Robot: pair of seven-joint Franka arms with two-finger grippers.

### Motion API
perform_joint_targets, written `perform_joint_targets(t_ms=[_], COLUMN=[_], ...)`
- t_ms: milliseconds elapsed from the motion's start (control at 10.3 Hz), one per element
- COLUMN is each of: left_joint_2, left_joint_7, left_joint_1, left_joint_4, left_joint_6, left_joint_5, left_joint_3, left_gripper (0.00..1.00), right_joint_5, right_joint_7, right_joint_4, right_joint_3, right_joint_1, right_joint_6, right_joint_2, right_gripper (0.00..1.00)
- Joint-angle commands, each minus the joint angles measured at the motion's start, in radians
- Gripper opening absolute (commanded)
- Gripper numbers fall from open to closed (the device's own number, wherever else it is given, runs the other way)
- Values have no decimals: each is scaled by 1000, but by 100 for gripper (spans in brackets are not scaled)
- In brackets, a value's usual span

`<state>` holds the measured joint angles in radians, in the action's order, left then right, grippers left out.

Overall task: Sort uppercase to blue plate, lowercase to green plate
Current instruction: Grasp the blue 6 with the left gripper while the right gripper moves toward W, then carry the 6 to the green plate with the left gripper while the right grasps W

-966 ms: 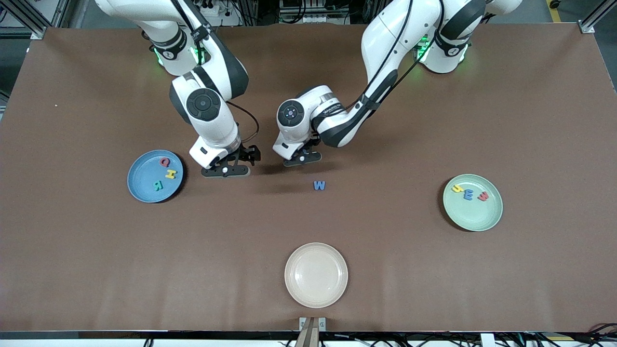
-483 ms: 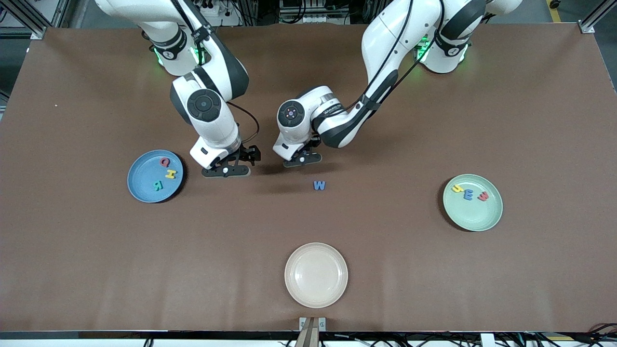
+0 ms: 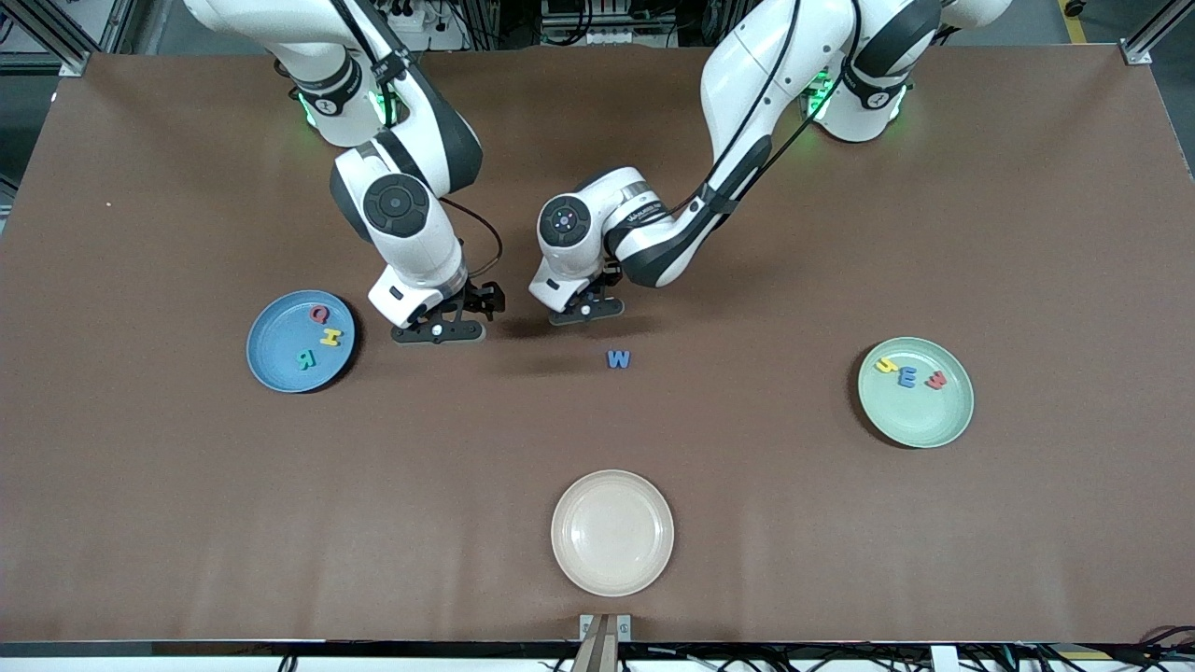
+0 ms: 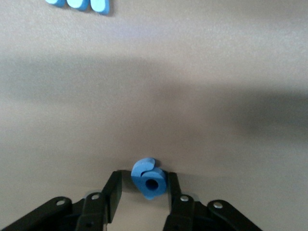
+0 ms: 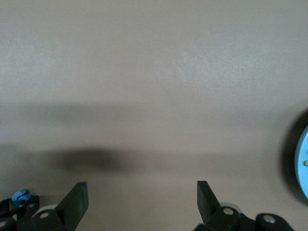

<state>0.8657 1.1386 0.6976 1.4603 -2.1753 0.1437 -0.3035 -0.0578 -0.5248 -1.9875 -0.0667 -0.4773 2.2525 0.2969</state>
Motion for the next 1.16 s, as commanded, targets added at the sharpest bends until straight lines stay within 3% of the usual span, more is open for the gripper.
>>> perform_joint_targets(t_ms=[0,97,483,773,1063], left_joint_2=[10,10,-5,-85,-232], left_joint_7=[-16,-25,-40,-46,-219], left_joint_1=[11,13,3,-42,-163], left_joint_4=[-17,-15,-15,24,180], left_joint_6=[0,0,0,29,60], left_joint_5=[20,22,25,34,34], left_joint_3=[21,21,21,20,20], left_gripper=[38,36,0,0,0], right_joint_5=[0,0,0,0,4], right_joint_7=[-1,-1,3,6,-4], right_joint_4=[4,4,4,9,91], right_joint_3=[-10,-10,-10,-10,-16], right_joint_1=[8,8,8,8,6], right_joint_6=[-4,-5,-4,18,58], right_joint_2=[4,4,5,18,92], right_gripper=[100,100,100,100,100])
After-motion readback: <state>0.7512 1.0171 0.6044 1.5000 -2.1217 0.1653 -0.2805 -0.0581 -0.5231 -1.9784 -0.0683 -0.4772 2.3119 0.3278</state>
